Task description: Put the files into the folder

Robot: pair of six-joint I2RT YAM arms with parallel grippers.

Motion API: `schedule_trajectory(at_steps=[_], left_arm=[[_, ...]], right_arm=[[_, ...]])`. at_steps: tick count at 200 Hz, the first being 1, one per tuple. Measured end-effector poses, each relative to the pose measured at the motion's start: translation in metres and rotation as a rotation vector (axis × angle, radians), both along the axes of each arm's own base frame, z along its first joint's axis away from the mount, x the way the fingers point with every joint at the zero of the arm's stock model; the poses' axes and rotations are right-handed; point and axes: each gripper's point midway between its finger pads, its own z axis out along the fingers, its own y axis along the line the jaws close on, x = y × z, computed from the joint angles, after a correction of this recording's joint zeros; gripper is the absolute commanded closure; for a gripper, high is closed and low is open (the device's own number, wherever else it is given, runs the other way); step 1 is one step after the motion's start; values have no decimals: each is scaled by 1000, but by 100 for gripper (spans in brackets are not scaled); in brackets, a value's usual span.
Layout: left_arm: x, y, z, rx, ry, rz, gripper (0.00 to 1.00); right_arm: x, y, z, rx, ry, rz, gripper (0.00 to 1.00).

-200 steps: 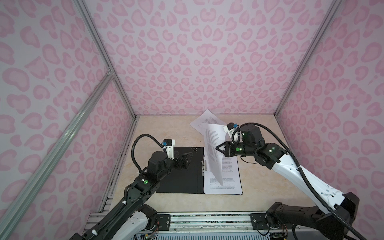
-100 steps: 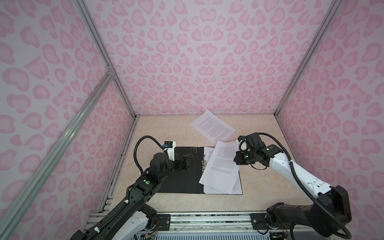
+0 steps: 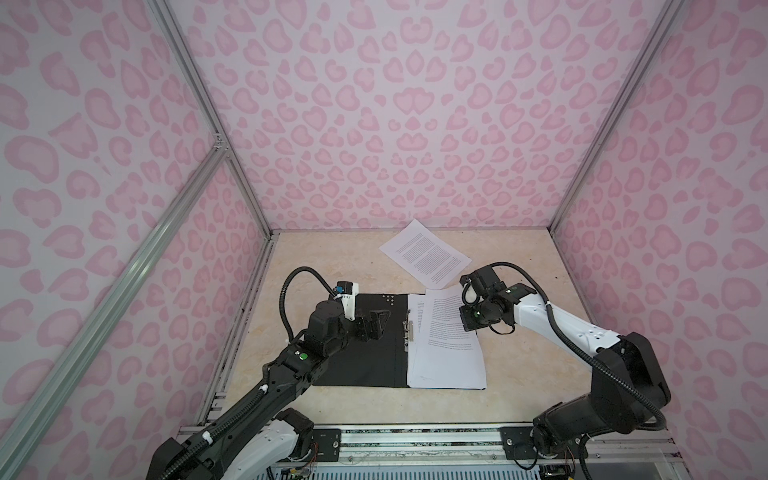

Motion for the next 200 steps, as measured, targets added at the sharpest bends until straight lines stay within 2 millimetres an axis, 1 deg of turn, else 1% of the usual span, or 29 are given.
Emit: schedule_trajectory(at_steps=[39,59,94,139,180,200], left_arm=[[1,-1,-2,1,4,-2,2],[1,-2,-2,0,7,-7,2],[1,-2,-2,0,6,-7,2],[2,-3,-5,1,12,-10,2],[3,-4,-9,7,24,-10,2],[3,-4,-11,9,27,-10,2]], right_arm=[[-1,11,6,-2,-39,92,100],[0,15,11,2,-73,133,100],[1,20,14,14,-93,181,100],[-3,25,11,8,-89,236,100],[-15,40,6,10,-80,315,100],[-15,40,5,11,-80,324,100]])
